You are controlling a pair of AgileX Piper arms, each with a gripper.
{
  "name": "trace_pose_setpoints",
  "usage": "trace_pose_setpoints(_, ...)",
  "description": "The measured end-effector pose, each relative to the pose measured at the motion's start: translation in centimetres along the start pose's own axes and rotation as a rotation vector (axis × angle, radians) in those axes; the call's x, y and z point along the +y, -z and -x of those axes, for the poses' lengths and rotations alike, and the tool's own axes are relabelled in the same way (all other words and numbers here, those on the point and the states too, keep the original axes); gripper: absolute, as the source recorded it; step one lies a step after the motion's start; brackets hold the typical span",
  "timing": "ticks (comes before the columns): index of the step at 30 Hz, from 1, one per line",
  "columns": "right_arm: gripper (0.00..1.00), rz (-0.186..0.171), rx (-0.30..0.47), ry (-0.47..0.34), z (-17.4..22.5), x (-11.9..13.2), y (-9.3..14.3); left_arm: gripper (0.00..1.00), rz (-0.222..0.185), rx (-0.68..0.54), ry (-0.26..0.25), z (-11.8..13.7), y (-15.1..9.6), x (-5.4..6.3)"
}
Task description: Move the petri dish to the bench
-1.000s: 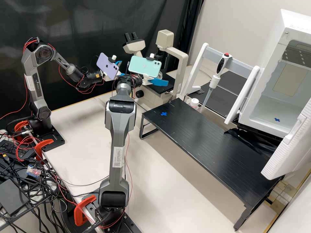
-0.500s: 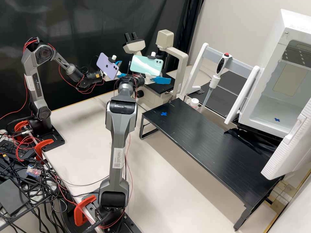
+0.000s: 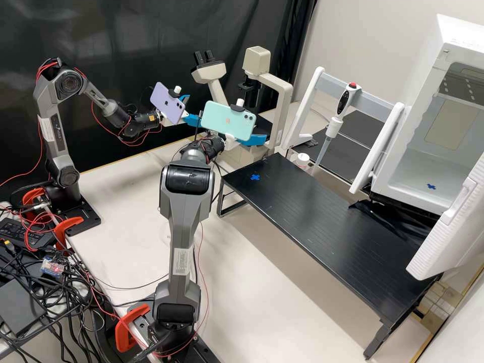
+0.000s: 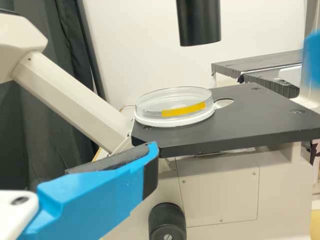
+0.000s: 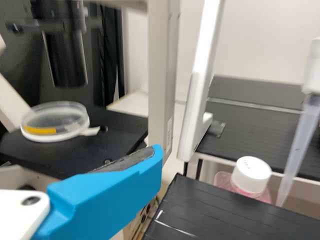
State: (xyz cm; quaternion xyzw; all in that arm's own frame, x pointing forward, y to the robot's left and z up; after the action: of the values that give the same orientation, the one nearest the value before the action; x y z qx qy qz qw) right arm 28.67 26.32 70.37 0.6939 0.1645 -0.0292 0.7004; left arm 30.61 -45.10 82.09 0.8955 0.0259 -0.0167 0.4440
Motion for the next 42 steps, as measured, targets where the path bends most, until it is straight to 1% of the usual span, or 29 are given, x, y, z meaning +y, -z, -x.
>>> trace_pose_setpoints(2, 1.00, -0.007, 0.033, -0.012, 0.6, 0.3, 0.0, 1.00, 0.000, 0.000, 0.000, 0.0, 0.0, 0.0)
trace_pose_setpoints(4, 1.00, 0.000, 0.075, -0.012, 0.9, 0.2, 0.1, 1.00, 0.000, 0.000, 0.000, 0.0, 0.0, 0.0)
trace_pose_setpoints(6, 1.00, 0.025, 0.122, -0.010, 0.9, 0.2, 0.5, 1.00, 0.000, 0.000, 0.000, 0.0, 0.0, 0.0)
trace_pose_setpoints(7, 1.00, 0.044, 0.140, -0.010, 0.9, 0.2, 0.7, 1.00, 0.000, 0.000, 0.000, 0.0, 0.0, 0.0)
trace_pose_setpoints(11, 1.00, 0.062, 0.182, -0.014, 0.3, -0.3, 2.3, 1.00, 0.000, 0.000, 0.000, 0.0, 0.0, 0.0)
trace_pose_setpoints(14, 1.00, 0.112, 0.221, -0.016, -1.4, -1.0, 4.1, 1.00, 0.000, 0.000, 0.000, 0.0, 0.0, 0.0)
trace_pose_setpoints(15, 1.00, 0.120, 0.218, -0.006, -1.8, -1.4, 4.2, 1.00, 0.000, 0.000, 0.000, 0.0, 0.0, 0.0)
trace_pose_setpoints(16, 1.00, 0.142, 0.222, -0.002, -2.7, -1.8, 4.6, 1.00, 0.000, 0.000, 0.000, 0.0, 0.0, 0.0)
trace_pose_setpoints(18, 1.00, 0.166, 0.214, 0.018, -4.3, -2.8, 5.1, 1.00, 0.000, 0.000, 0.000, 0.0, 0.0, 0.0)
trace_pose_setpoints(19, 1.00, 0.169, 0.212, 0.023, -5.0, -3.0, 5.5, 1.00, 0.000, 0.000, 0.000, 0.0, 0.0, 0.0)
trace_pose_setpoints(20, 1.00, 0.182, 0.199, 0.036, -5.7, -3.7, 5.4, 1.00, 0.000, 0.000, 0.000, 0.0, 0.0, 0.0)
trace_pose_setpoints(22, 1.00, 0.188, 0.174, 0.056, -7.0, -4.7, 5.3, 1.00, 0.000, 0.000, 0.000, 0.0, 0.0, 0.0)
trace_pose_setpoints(23, 1.00, 0.187, 0.162, 0.066, -7.3, -5.0, 5.2, 1.00, 0.000, 0.000, 0.000, 0.0, 0.0, 0.0)
trace_pose_setpoints(24, 1.00, 0.175, 0.143, 0.081, -7.7, -5.6, 4.9, 1.00, 0.000, 0.000, 0.000, 0.0, 0.0, 0.0)
trace_pose_setpoints(27, 1.00, 0.124, 0.101, 0.115, -8.1, -6.3, 4.3, 1.00, 0.000, 0.000, 0.000, 0.0, 0.0, 0.0)
trace_pose_setpoints(28, 1.00, 0.106, 0.088, 0.119, -8.2, -6.4, 4.2, 1.00, 0.000, 0.000, 0.000, 0.0, 0.0, 0.0)
trace_pose_setpoints(30, 1.00, 0.090, 0.073, 0.122, -8.2, -6.3, 4.2, 1.00, 0.000, 0.000, 0.000, 0.0, 0.0, 0.0)
trace_pose_setpoints(31, 1.00, 0.073, 0.066, 0.121, -8.3, -6.2, 4.2, 1.00, 0.000, 0.000, 0.000, 0.0, 0.0, 0.0)
trace_pose_setpoints(32, 1.00, 0.069, 0.064, 0.121, -8.3, -6.2, 4.2, 1.00, 0.000, 0.000, 0.000, 0.0, 0.0, 0.0)
trace_pose_setpoints(34, 1.00, 0.037, 0.046, 0.123, -8.3, -6.2, 4.1, 1.00, 0.000, 0.000, 0.000, 0.0, 0.0, 0.0)
trace_pose_setpoints(35, 1.00, 0.028, 0.042, 0.125, -8.2, -6.3, 4.1, 1.00, 0.000, 0.000, 0.000, 0.0, 0.0, 0.0)
trace_pose_setpoints(36, 1.00, 0.027, 0.040, 0.129, -8.2, -6.4, 4.1, 1.00, 0.000, 0.000, 0.000, 0.0, 0.0, 0.0)
trace_pose_setpoints(39, 1.00, -0.008, 0.020, 0.140, -7.4, -7.0, 3.5, 1.00, 0.000, 0.000, 0.000, 0.0, 0.0, 0.0)
trace_pose_setpoints(41, 1.00, -0.023, 0.013, 0.140, -7.0, -7.2, 3.2, 1.00, 0.000, 0.000, 0.000, 0.0, 0.0, 0.0)
trace_pose_setpoints(42, 1.00, -0.021, 0.015, 0.136, -6.9, -7.3, 3.2, 1.00, 0.000, 0.000, 0.000, 0.0, 0.0, 0.0)
